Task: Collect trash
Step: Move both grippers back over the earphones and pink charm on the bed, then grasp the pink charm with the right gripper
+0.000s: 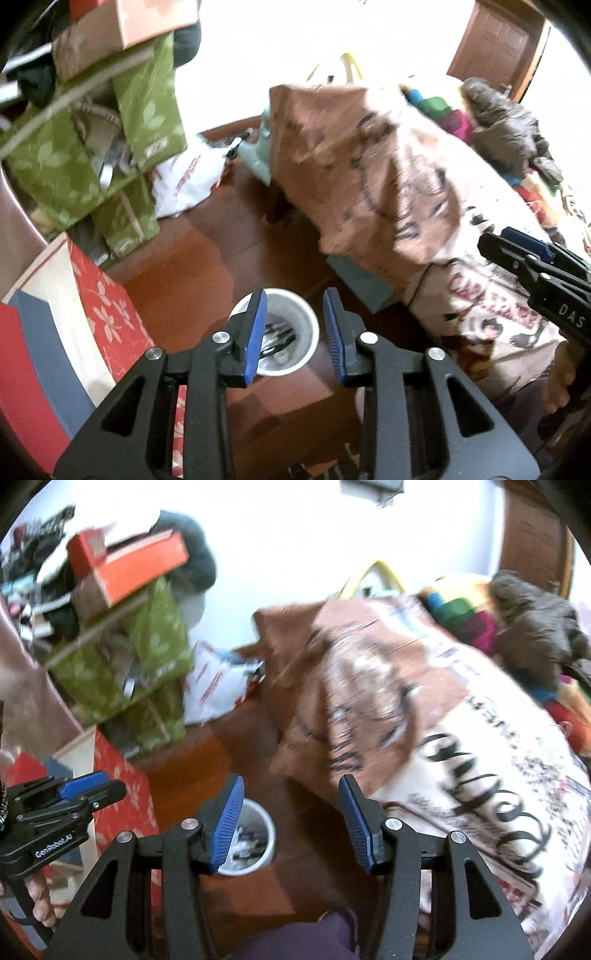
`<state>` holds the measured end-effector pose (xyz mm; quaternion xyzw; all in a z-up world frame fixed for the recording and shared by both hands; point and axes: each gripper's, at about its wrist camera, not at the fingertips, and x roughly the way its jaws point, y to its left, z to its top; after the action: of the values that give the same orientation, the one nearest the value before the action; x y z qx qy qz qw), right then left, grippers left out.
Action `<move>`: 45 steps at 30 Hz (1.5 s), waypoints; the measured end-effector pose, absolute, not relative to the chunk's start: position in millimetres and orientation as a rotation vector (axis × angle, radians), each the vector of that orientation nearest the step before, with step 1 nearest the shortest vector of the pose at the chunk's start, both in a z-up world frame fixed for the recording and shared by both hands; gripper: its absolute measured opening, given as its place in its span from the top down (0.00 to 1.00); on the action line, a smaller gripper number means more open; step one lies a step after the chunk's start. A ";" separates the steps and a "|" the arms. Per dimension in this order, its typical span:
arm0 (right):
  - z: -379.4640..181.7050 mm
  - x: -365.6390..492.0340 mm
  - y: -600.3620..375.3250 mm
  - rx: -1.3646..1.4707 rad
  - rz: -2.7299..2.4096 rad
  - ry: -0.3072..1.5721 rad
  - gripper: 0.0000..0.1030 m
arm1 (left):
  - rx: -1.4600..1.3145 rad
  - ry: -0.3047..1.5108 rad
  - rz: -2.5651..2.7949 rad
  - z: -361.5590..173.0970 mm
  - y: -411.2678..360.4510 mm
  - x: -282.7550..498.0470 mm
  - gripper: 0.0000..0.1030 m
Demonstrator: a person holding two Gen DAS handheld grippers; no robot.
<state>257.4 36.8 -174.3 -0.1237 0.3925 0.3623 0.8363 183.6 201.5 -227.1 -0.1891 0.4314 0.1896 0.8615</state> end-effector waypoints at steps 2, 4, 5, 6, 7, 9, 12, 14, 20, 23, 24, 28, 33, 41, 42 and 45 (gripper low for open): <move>-162.8 261.2 15.7 -0.226 0.742 0.802 0.52 | -0.370 0.884 0.380 -211.1 188.6 188.1 0.69; -153.3 265.5 -3.2 -0.193 0.724 0.789 0.52 | -0.339 0.862 0.354 -195.1 173.2 195.4 0.65; -148.5 269.2 -16.3 -0.172 0.710 0.780 0.51 | -0.329 0.855 0.341 -189.2 167.6 198.7 0.63; -144.6 272.9 -29.1 -0.157 0.692 0.770 0.49 | -0.317 0.846 0.329 -182.8 160.5 202.5 0.59; -140.9 275.4 -40.0 -0.148 0.672 0.756 0.46 | -0.303 0.837 0.319 -176.1 152.3 206.8 0.55; -135.8 280.2 -61.6 -0.132 0.633 0.728 0.42 | -0.273 0.820 0.296 -163.2 134.4 218.7 0.51; -132.3 292.2 -94.3 -0.119 0.574 0.706 0.36 | -0.247 0.809 0.245 -150.9 107.2 241.2 0.46; -132.1 301.8 -117.1 -0.114 0.533 0.696 0.36 | -0.227 0.805 0.208 -144.7 86.4 260.9 0.42; -140.5 333.5 -177.9 -0.104 0.407 0.704 0.36 | -0.155 0.823 0.100 -140.9 27.5 314.7 0.39; -150.1 353.9 -203.6 -0.087 0.350 0.724 0.36 | -0.132 0.839 0.047 -142.7 1.7 340.7 0.39; -154.0 360.1 -210.8 -0.084 0.330 0.735 0.36 | -0.125 0.838 0.030 -143.7 -5.4 348.7 0.37; -176.8 391.4 -237.7 -0.042 0.270 0.805 0.36 | -0.109 0.846 -0.026 -150.5 -29.9 380.6 0.31; -202.8 426.1 -255.3 -0.023 0.249 0.858 0.36 | -0.101 0.876 -0.072 -170.5 -50.7 421.1 0.31; -236.4 478.0 -255.4 0.002 0.255 0.928 0.39 | -0.078 0.957 -0.094 -218.6 -65.6 471.3 0.31; -239.9 483.4 -255.6 0.001 0.254 0.933 0.41 | -0.074 0.963 -0.094 -222.7 -66.4 474.6 0.31; -245.0 493.7 -250.8 -0.025 0.247 0.937 0.52 | -0.069 0.977 -0.109 -234.9 -71.8 490.2 0.31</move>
<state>493.7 -250.8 -245.0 -0.0121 0.4505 0.1189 0.8847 490.2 -71.8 -234.9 -0.0333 0.4691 -0.0521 0.8810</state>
